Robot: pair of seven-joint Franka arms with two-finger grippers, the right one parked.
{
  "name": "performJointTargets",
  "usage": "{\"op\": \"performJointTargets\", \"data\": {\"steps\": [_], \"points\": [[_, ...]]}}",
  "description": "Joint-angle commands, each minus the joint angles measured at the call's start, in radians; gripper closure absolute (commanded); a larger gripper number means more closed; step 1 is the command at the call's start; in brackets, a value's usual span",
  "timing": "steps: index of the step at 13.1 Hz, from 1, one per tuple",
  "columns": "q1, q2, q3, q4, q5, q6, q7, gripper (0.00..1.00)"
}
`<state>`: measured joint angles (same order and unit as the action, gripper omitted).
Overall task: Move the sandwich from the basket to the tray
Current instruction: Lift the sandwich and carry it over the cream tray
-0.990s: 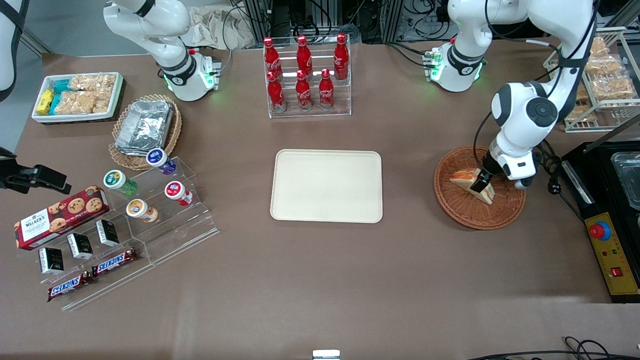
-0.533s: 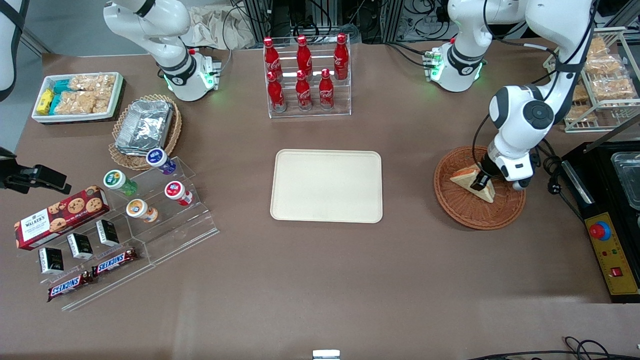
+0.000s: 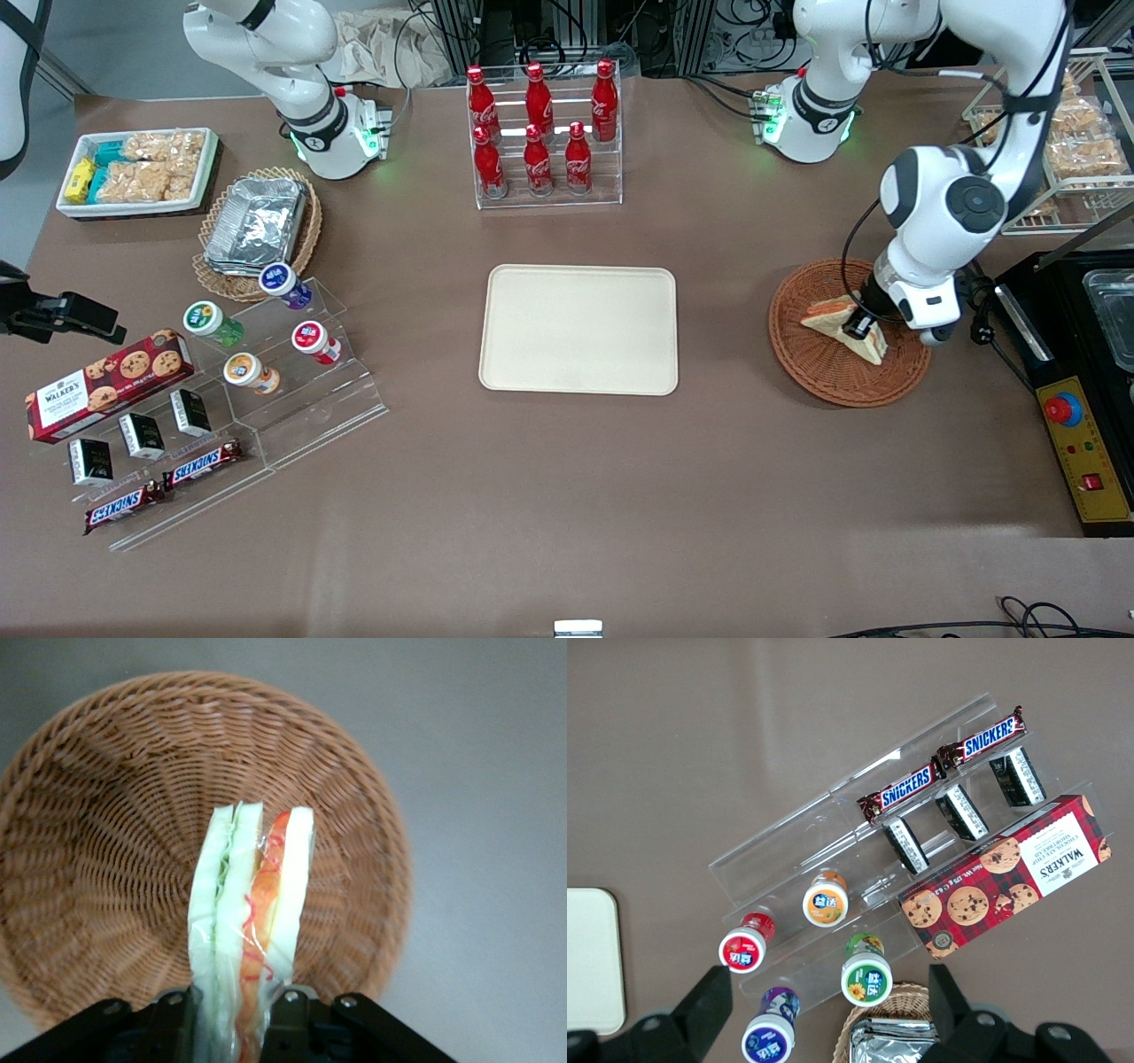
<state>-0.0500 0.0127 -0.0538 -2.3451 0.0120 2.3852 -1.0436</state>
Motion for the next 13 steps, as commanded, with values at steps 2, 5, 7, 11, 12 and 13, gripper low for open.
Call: {"op": "performJointTargets", "data": {"steps": [2,5,7,11,12,13], "points": [[-0.004,0.006,-0.07,0.378,0.013,-0.47,0.017,1.0],[-0.004,0.006,-0.139,0.57,0.009,-0.673,0.137,1.0],[-0.004,0.003,-0.208,0.636,0.009,-0.71,0.203,1.0],[-0.004,0.007,-0.365,0.668,0.054,-0.71,0.396,1.0],[-0.004,0.018,-0.403,0.667,0.057,-0.71,0.405,1.0],[-0.004,0.032,-0.428,0.664,0.059,-0.709,0.408,1.0]]}}
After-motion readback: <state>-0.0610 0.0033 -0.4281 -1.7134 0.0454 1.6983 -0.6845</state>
